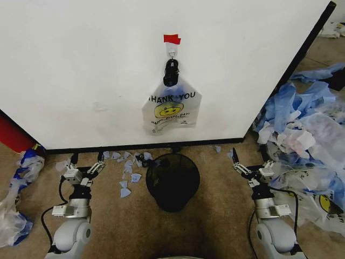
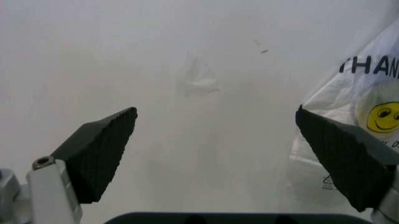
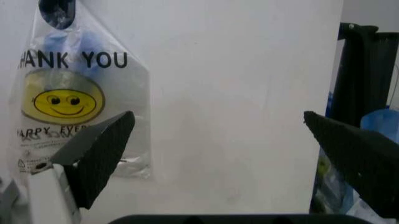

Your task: Pick up the garbage bag from the wall and place it over the trash bin.

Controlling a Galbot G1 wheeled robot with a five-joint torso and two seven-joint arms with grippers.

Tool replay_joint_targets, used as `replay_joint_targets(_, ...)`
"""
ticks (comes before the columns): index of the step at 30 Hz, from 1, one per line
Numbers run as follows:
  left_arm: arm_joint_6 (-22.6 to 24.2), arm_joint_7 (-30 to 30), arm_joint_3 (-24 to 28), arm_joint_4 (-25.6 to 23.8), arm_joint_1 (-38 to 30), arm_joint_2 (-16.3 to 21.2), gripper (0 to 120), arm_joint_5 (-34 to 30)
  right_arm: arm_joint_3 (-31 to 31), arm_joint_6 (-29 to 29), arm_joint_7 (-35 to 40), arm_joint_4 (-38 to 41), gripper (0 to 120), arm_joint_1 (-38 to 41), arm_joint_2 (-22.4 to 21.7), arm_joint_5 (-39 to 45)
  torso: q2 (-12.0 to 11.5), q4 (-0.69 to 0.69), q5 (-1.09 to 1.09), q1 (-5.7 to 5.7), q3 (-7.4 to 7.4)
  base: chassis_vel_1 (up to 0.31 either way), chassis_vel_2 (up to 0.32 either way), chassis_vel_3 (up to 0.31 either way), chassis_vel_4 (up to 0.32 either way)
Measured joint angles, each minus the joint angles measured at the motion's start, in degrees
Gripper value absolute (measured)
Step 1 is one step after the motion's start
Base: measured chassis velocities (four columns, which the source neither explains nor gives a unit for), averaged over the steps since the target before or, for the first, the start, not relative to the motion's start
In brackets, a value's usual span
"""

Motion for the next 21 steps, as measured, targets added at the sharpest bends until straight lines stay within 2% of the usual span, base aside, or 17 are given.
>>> replay_joint_targets(8, -0.2, 0.8, 0.1, 0.9, 0.6, -0.4, 100, -1.2, -3.9, -5.6, 0.1, 0.8, 100, 5.4, -1.5, 10.9, 0.0, 0.0, 0.0, 0.0, 0.0, 0.0, 0.0, 0.0, 0.0)
replay_joint_targets(12, -0.3, 1.3, 0.5, 2.2, 0.6, -0.8, 100, -1.2, -8.8, -11.2, -0.9, 1.8, 100, 10.6, -2.4, 20.0, 0.0, 0.0, -0.02, 0.0, 0.0, 0.0, 0.0, 0.0, 0.0)
replay_joint_targets(21, -0.4, 1.5, 0.8, 3.6, 0.2, -1.9, 100, 0.0, -18.5, -16.2, -4.6, -0.2, 100, 20.2, -2.7, 31.2, 0.0, 0.0, 0.0, 0.0, 0.01, 0.0, 0.0, 0.0, 0.0)
